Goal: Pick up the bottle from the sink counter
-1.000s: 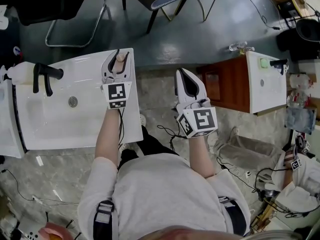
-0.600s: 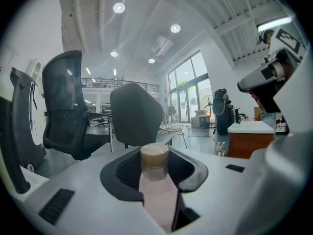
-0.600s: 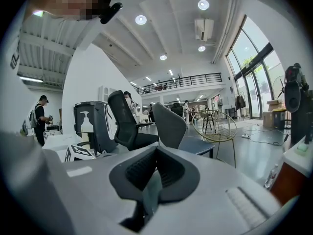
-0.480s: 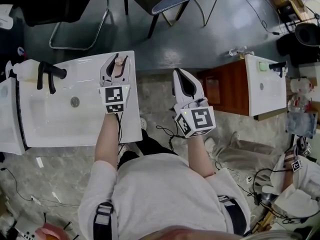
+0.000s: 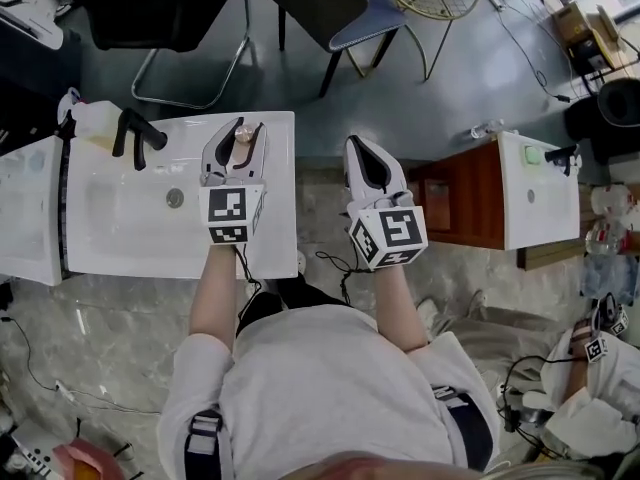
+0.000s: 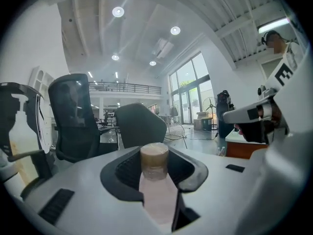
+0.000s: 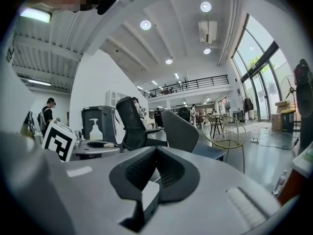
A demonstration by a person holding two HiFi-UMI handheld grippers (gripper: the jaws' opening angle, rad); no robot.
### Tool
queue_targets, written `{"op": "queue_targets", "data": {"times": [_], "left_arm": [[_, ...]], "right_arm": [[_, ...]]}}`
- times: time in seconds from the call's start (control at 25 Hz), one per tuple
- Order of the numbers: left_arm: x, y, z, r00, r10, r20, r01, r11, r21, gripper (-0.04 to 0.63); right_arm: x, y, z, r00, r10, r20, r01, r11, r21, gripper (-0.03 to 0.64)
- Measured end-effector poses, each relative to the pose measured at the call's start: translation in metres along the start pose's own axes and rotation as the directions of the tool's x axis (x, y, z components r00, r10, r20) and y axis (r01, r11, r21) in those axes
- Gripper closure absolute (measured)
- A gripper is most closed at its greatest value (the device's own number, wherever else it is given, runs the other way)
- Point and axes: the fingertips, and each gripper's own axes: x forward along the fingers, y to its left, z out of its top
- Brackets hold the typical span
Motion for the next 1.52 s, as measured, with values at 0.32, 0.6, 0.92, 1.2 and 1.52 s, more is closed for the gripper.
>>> {"op": "queue_targets", "data": {"times": [0.32,0.6,0.92,1.2,1.52], "left_arm": [[-0.056,0.025,0.045,0.998,0.047,0.044,-0.046,0.999,-0.029,0.459],[-0.109,0.036,0.074,0.995,0.064,0.076,-0.061,0.997,-0.044,0.459],[-0.166,0.06,0.097,0.988,0.102,0.118,-0.097,0.994,-0.047,0.459],[-0.213,0.076,0.114,0.979,0.125,0.163,-0.122,0.992,-0.025,0.459],[-0.265,0.094,0.122,0.97,0.144,0.195,-0.142,0.99,-0.023,0.459]], "right_arm": [[-0.003,0.031,0.02,1.0,0.016,0.02,-0.015,0.999,-0.047,0.606],[-0.02,0.058,0.04,0.999,0.019,0.035,-0.017,0.998,-0.065,0.606],[-0.041,0.087,0.063,0.997,0.01,0.074,-0.004,0.997,-0.079,0.606],[-0.06,0.109,0.076,0.994,-0.01,0.106,0.02,0.996,-0.086,0.606],[-0.083,0.145,0.086,0.99,-0.014,0.137,0.026,0.996,-0.09,0.606]]}}
